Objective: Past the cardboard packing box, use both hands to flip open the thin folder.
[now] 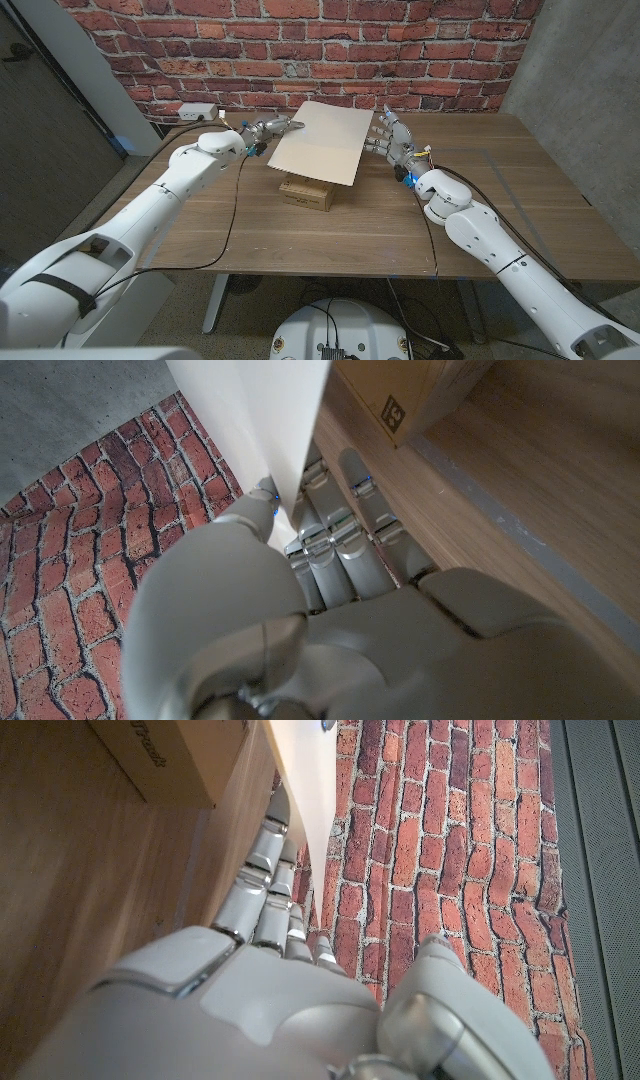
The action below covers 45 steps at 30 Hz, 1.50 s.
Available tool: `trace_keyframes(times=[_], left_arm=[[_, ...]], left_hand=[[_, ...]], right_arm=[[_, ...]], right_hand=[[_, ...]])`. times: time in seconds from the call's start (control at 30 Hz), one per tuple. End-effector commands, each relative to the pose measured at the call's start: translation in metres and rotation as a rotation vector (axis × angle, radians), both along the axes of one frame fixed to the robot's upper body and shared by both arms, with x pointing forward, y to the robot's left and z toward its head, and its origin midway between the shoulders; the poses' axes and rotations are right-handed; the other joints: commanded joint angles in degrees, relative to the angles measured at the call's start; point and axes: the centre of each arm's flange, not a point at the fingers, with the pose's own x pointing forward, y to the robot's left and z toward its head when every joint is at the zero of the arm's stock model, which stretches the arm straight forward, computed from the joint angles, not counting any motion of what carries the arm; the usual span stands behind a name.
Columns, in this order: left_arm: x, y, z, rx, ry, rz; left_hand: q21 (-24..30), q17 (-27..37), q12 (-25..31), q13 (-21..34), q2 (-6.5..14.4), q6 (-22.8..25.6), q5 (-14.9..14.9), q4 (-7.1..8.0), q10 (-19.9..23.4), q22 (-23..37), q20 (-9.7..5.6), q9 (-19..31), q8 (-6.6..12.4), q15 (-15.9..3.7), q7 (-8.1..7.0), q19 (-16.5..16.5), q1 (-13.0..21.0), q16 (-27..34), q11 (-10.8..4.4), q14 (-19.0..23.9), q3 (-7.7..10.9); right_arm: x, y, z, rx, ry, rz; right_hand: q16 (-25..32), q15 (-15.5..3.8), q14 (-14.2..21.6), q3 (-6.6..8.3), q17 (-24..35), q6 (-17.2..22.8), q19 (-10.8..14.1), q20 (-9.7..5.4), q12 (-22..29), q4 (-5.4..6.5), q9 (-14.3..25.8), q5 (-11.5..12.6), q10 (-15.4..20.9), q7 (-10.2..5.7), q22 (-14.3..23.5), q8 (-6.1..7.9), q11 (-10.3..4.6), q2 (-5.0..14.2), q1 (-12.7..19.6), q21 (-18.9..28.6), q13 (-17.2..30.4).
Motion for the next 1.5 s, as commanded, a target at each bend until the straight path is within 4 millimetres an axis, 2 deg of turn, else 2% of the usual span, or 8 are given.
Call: trace_keyframes(times=[0.03, 0.13, 0.3, 0.6, 0.8, 0.87, 0.97, 1.5], left_arm=[[-0.001, -0.002, 0.001, 0.017, -0.003, 0.020], [-0.001, -0.002, 0.001, 0.022, -0.005, 0.037], [-0.002, -0.002, 0.000, 0.015, -0.001, 0.045], [0.000, -0.006, -0.004, 0.017, 0.010, 0.040], [-0.002, -0.006, -0.005, 0.011, 0.011, 0.038], [-0.002, -0.006, -0.005, 0.010, 0.014, 0.037], [-0.003, -0.006, -0.006, 0.004, 0.017, 0.039], [-0.005, -0.004, -0.005, -0.004, 0.008, 0.052]], left_hand=[[0.5, 0.2, 0.3, 0.3, 0.0, 4.0, 0.3, 0.09, 0.1, 0.1, -3.84, 0.2, -0.16, -0.12, 3.24, -0.4, -0.1, 0.0, -0.98, -0.2, 0.37], [0.7, 0.2, 0.3, 0.2, 0.0, 4.0, 0.3, 0.09, 0.2, 0.1, -3.85, 0.2, -0.13, -0.12, 2.97, -0.5, -0.1, 0.0, -0.97, -0.2, 0.40], [1.0, 0.3, 0.3, 0.2, -0.1, 4.0, 0.3, 0.09, 0.2, 0.1, -3.73, 0.2, -0.20, -0.13, 3.01, -0.6, -0.1, -0.1, -1.00, -0.2, 0.46], [1.6, 0.4, 0.2, 0.4, -0.1, 3.9, 0.3, 0.15, 0.0, 0.0, -3.50, 0.3, -0.32, -0.08, 3.04, -0.9, -0.3, -0.2, -0.86, -0.3, 0.53], [1.9, 0.4, 0.2, 0.4, -0.1, 3.9, 0.3, 0.17, 0.0, 0.0, -3.47, 0.3, -0.37, -0.10, 3.06, -1.0, -0.3, -0.3, -0.84, -0.4, 0.59], [2.0, 0.4, 0.2, 0.4, -0.1, 3.9, 0.3, 0.17, 0.0, 0.0, -3.43, 0.3, -0.39, -0.09, 3.11, -1.0, -0.3, -0.3, -0.98, -0.4, 0.61], [2.2, 0.4, 0.2, 0.5, -0.1, 3.9, 0.3, 0.17, 0.0, 0.0, -3.40, 0.4, -0.39, -0.10, 3.01, -1.2, -0.3, -0.4, -0.93, -0.5, 0.66], [3.1, 0.6, 0.2, 0.6, -0.2, 3.9, 0.3, 0.24, 0.0, -0.2, -3.40, 0.3, -0.64, -0.08, 2.93, -1.5, -0.5, -0.5, -1.04, -0.5, 0.84]], right_arm=[[-0.003, -0.003, 0.004, -0.077, -0.016, 0.040], [-0.004, -0.004, 0.008, -0.121, -0.023, 0.057], [-0.006, -0.005, 0.012, -0.165, -0.023, 0.084], [-0.001, 0.001, 0.015, -0.115, -0.041, 0.255], [0.000, 0.007, 0.015, 0.008, -0.095, 0.304], [0.000, 0.008, 0.016, 0.039, -0.120, 0.285], [0.001, 0.011, 0.017, 0.091, -0.144, 0.305], [-0.006, 0.017, 0.025, -0.208, 0.008, 0.174]], right_hand=[[-0.2, 0.16, -0.3, 0.86, 0.3, 5.0, -3.4, 0.55, 2.6, 0.20, 0.0, -0.2, 12.1, 1.13, 0.1, 0.36, -2.45, 0.39, -0.5, -0.8, 0.2], [0.4, -0.29, 2.3, 1.23, 0.2, 11.0, -3.8, 0.09, 3.6, 0.39, -0.1, -0.2, 19.5, 2.97, 0.1, 1.16, -4.05, 0.43, -0.8, -0.8, 0.2], [0.4, -1.08, 3.1, 1.34, 0.2, 12.6, -3.7, 0.04, 3.2, 0.41, -0.1, -0.2, 20.0, 3.01, 0.1, 1.21, -5.84, 0.40, -0.9, -0.7, 0.2], [0.2, -1.92, 4.5, 1.69, 0.1, 12.5, 1.6, -2.80, 1.6, 0.31, -0.1, -0.2, 19.7, 5.28, 0.2, -0.17, -3.98, 0.31, -0.8, 1.7, 0.1], [-1.0, -1.06, -1.7, 3.17, 0.1, 8.9, -0.4, -3.65, -2.9, -0.85, 0.0, -0.1, 12.6, 4.91, 0.3, -2.02, -2.25, 0.68, 1.0, 1.4, 0.2], [-1.1, -1.46, -5.2, 4.02, 0.1, 7.5, -0.9, -4.04, -5.1, -1.49, 0.0, 0.0, 5.6, 3.74, 0.3, -2.14, -4.82, 0.90, 1.9, 1.4, 0.2], [-1.0, -2.14, -7.8, 4.97, 0.2, 8.1, -3.7, -5.42, -4.8, -2.04, 0.0, 0.2, 4.3, 2.92, 0.2, -1.74, -4.90, 1.52, 2.9, 0.4, 0.2], [0.7, -2.38, -2.8, 14.11, 0.3, 20.2, -0.4, -6.01, -1.1, -4.27, 0.1, 4.7, 18.4, 5.15, 0.2, 0.78, -1.19, 4.34, 10.3, 2.7, 0.2]])
